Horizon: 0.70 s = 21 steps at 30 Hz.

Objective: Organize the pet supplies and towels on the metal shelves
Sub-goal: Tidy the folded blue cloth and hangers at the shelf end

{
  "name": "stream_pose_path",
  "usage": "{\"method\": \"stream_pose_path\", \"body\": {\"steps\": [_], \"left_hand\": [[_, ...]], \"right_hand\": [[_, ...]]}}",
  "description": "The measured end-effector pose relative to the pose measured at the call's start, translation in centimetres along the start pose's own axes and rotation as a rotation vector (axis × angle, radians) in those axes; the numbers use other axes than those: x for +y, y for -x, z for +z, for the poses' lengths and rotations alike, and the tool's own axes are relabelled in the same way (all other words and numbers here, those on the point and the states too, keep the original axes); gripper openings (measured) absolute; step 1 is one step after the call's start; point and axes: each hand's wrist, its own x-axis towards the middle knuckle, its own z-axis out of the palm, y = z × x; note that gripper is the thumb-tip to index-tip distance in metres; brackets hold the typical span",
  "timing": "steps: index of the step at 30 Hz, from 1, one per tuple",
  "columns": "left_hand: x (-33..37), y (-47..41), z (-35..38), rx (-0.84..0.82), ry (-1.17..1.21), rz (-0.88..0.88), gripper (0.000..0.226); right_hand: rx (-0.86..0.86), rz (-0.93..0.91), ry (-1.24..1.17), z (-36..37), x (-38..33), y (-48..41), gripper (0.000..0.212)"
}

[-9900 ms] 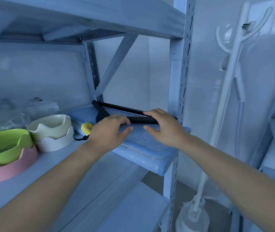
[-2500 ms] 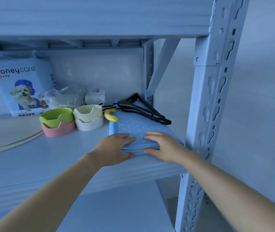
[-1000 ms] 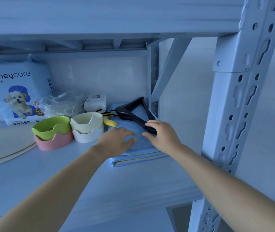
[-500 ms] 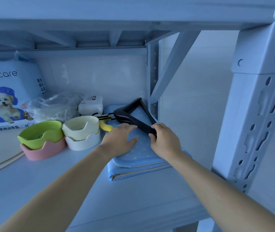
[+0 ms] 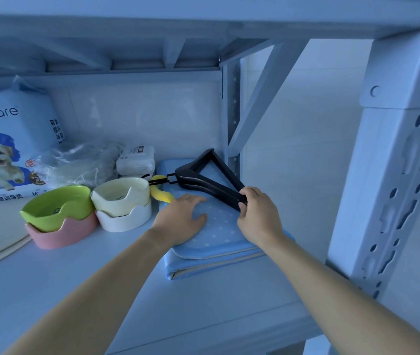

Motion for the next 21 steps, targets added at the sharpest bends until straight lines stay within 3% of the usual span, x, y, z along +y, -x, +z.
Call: {"method": "stream_pose_path", "body": {"steps": [5,11,15,21], "left_hand": [[0.7,1.2,-0.7,0.006,-0.053,0.02,0.031],[0.8,4.3,-1.6,-0.031,-0.035,0.08,0.022],[1.1,6.4,-2.1,-0.023,0.054,0.079,0.024],[1.4,9.0,-2.2,-0.035,0.015,0.114,0.053]], "right_hand": [[0.03,-0.024,-0.12,-0.3,0.2,0.1,0.031],[0.102,-0.306,-0.075,-1.4,-0.4,1.9,0.029],[-0.108,-0.406,-0.151,-2.0,-0.8,4.4,0.033],[-0.278,-0.354,-0.206,-2.9,0.0,6.1,0.046]]}}
